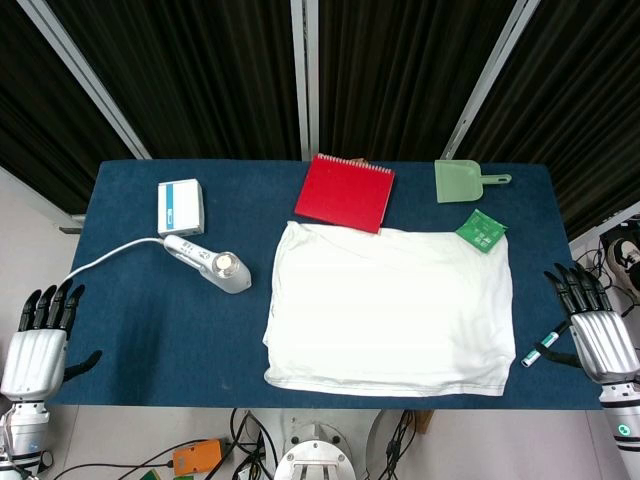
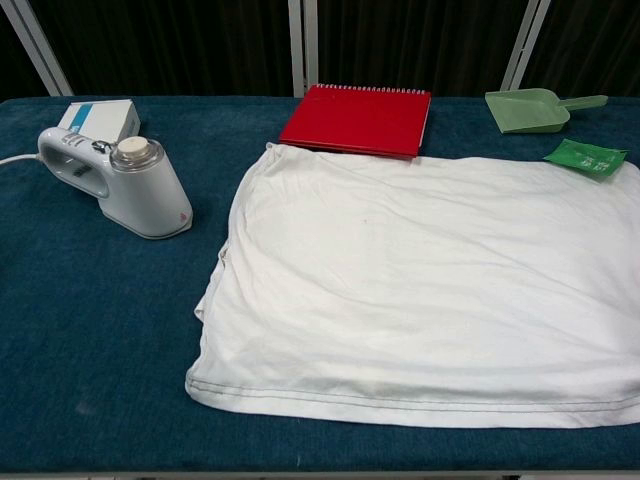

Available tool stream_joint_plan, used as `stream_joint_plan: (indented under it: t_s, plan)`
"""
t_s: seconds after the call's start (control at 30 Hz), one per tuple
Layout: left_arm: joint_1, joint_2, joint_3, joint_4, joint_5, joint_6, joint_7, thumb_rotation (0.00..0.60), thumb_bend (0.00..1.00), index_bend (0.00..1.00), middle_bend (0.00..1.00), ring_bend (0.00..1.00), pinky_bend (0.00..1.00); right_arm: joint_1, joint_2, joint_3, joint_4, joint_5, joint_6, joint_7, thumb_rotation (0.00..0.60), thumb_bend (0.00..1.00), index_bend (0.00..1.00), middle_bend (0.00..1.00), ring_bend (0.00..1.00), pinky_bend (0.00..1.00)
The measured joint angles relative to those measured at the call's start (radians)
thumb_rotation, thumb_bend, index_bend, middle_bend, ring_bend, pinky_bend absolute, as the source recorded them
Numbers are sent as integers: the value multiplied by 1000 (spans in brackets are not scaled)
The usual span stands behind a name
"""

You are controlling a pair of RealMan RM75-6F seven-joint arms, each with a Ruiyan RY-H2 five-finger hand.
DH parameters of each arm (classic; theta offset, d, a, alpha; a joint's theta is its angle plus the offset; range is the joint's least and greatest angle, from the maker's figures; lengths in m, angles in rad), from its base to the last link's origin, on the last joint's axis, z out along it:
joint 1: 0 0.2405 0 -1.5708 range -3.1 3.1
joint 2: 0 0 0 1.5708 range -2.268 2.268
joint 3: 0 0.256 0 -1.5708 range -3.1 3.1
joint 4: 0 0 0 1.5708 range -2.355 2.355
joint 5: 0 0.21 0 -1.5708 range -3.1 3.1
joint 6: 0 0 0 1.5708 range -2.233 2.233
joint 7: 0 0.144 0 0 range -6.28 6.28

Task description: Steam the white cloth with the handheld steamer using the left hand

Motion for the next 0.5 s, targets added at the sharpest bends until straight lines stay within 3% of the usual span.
stream_joint_plan:
  t_s: [0.3, 0.5]
  plan:
    - [-49, 10, -42, -31, 21, -77, 51, 588, 63, 0, 0, 0, 0, -2, -16, -14, 8, 8, -19, 2, 600, 52, 0, 0, 0, 0]
    - [-183, 18, -113, -54, 15, -246, 107, 600, 75, 0, 2, 0, 0, 11, -26, -31, 8, -10, -50, -5, 600, 52, 0, 0, 0, 0]
